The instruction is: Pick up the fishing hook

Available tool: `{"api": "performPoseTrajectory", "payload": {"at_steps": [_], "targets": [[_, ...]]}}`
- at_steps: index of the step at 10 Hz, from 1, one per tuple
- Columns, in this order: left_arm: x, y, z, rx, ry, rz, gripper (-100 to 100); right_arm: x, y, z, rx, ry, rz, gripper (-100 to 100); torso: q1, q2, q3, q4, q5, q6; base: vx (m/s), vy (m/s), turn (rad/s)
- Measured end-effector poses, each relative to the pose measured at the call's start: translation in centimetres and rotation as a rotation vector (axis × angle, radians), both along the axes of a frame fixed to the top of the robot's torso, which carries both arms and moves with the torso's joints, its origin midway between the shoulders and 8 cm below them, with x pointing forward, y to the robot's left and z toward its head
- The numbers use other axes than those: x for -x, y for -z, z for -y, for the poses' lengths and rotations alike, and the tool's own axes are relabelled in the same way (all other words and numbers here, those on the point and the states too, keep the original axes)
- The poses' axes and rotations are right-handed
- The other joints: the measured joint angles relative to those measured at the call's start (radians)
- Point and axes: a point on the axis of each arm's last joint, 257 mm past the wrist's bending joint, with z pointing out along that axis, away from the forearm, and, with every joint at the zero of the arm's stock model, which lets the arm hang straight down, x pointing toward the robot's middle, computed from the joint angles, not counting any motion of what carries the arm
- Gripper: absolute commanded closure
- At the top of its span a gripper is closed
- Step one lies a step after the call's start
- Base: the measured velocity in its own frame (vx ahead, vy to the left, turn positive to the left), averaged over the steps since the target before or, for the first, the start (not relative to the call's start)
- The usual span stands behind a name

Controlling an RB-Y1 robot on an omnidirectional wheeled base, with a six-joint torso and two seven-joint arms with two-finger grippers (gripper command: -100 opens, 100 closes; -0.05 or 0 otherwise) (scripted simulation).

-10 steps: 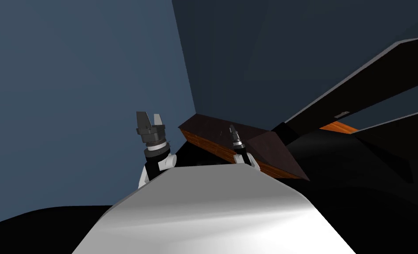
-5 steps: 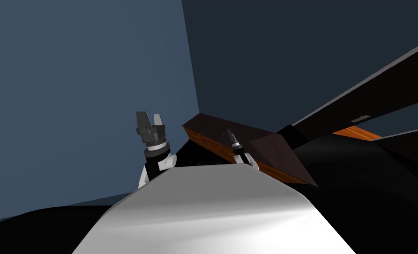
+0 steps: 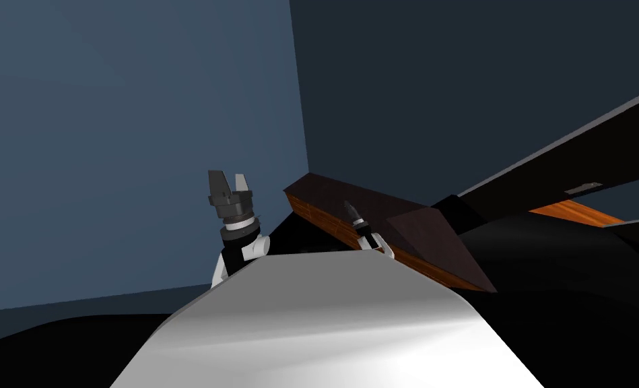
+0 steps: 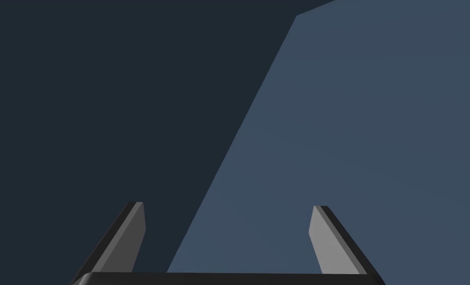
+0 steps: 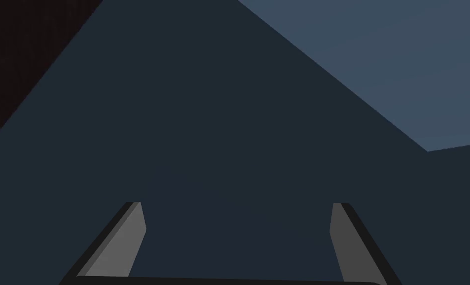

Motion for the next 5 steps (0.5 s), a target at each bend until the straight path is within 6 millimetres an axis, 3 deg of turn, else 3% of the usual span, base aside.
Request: {"api": "performPoseTrajectory", "payload": {"at_steps": [5], "targets": [[0.0, 0.0, 0.0, 0.000, 0.000, 0.000, 0, -0.5, 5.9, 1.6, 0.123, 0.003, -0.127, -100, 0.000, -0.001, -0.001, 0.000, 0.000, 0.000, 0.004, 0.032, 0.084]]}}
